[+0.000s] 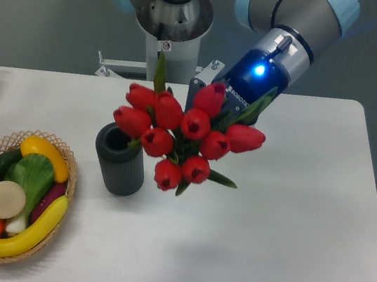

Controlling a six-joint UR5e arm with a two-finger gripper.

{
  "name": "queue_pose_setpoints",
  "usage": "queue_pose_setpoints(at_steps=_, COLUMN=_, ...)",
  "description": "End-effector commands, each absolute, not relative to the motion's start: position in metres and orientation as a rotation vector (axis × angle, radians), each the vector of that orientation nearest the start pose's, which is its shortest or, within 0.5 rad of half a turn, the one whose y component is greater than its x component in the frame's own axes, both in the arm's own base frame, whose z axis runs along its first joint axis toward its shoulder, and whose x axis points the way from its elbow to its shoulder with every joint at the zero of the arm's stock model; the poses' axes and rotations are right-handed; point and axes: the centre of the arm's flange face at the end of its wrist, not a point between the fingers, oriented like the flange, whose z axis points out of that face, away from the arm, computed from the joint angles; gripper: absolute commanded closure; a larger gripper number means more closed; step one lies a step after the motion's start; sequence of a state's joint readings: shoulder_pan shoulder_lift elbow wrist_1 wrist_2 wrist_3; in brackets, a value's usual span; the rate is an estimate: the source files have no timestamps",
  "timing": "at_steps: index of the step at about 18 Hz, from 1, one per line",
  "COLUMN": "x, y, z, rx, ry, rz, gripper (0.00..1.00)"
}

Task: Insert the flowers into the vase
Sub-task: 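Lift the tulips and carry them over the black vase, then lower the tulip stems down into the black vase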

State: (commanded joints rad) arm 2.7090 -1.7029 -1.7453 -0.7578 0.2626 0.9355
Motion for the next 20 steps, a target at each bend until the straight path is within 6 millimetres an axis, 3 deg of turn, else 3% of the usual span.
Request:
queue_pose_setpoints(at_steps=5, x=-0.350, y=0.422, z=0.467, rx=-1.678, ry=0.255, rz=-0.355, gripper=0.92)
queue_pose_setpoints(at_steps=11, x=-0.313, y=0.408, z=0.445, rx=-1.668, ry=0.281, rz=-0.358, gripper=0.92)
queue_pose_setpoints(at_steps=20, x=-0.273, y=0.413, z=0.400, rx=-1.658, ry=0.362, rz=-0.377, gripper=0.92)
